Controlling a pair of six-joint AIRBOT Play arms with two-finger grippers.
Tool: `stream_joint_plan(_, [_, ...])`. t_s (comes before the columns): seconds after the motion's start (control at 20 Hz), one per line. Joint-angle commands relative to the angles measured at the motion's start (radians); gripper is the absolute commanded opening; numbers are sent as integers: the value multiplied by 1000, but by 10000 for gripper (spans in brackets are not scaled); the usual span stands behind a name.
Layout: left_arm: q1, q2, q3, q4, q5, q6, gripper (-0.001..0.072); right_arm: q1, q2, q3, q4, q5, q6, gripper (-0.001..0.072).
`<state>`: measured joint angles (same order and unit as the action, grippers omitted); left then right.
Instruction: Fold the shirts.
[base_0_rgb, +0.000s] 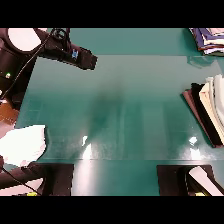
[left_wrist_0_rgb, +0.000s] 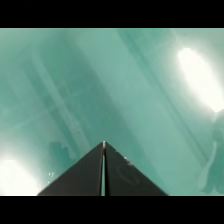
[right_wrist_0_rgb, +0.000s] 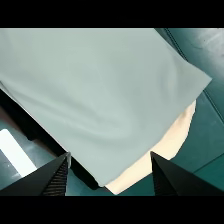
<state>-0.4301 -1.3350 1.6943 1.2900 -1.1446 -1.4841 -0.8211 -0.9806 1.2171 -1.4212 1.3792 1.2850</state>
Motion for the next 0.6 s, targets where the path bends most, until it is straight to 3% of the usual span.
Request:
stream_joint_plan(0.0, [0,-1,0,0,-3,1,27,-32,21,-22,75,-22,2,586])
stream_joint_plan(0.15, [0,-1,0,0,0,0,27,-3,21,8,378,-38,2,583])
stream_joint_plan(0.25, [0,-1,0,0,1,0,27,93,21,18,497,-33,2,581])
stream_joint_plan(0.55, [0,-1,0,-2,2,-1,27,556,-37,17,531,-37,1,553])
